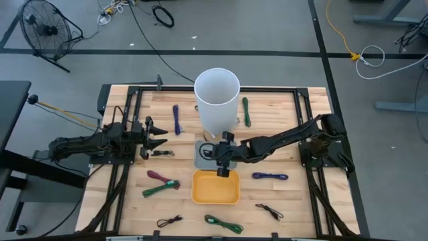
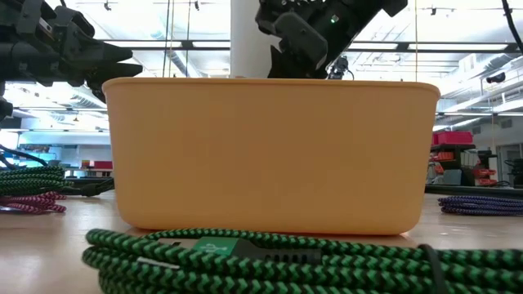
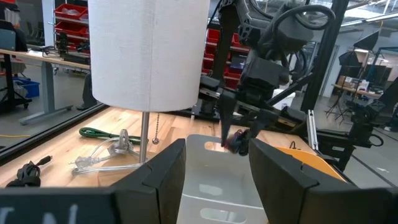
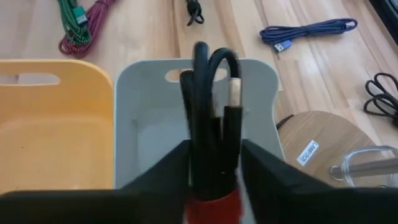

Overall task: Pick & Place USB Port
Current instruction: Put the black charger cable into the gray bin, then put the green charger cable into the yellow bin

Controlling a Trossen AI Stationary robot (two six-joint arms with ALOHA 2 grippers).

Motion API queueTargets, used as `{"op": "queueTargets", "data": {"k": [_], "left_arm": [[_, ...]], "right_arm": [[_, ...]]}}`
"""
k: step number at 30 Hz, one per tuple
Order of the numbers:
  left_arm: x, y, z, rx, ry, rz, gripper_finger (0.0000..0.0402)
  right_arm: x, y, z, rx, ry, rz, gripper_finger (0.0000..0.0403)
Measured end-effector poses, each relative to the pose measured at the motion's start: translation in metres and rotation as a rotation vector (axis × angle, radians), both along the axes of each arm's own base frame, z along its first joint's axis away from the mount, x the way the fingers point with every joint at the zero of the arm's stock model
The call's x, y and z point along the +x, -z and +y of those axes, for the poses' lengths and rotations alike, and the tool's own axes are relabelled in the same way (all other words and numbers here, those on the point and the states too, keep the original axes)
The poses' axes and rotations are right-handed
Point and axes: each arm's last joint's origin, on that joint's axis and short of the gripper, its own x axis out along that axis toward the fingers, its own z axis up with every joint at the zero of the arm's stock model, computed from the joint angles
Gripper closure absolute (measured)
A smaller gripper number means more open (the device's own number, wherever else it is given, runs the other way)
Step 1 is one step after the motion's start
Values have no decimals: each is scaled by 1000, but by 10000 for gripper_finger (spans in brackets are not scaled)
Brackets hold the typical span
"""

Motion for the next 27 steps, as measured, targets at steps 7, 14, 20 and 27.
{"op": "queueTargets", "data": {"k": [7,14,20,27], "left_arm": [[0,0,0,0,0,0,220],[0,0,0,0,0,1,220],[0,2,0,-2,0,18,220],[0,2,0,-2,0,23,220]], "right_arm": [[0,0,-3,-71,42,-11,131],[-2,-6,-4,-94,72,-12,123],[-23,-24,0,-10,63,79,143],[-65,-41,2,148,131,285,159]]}}
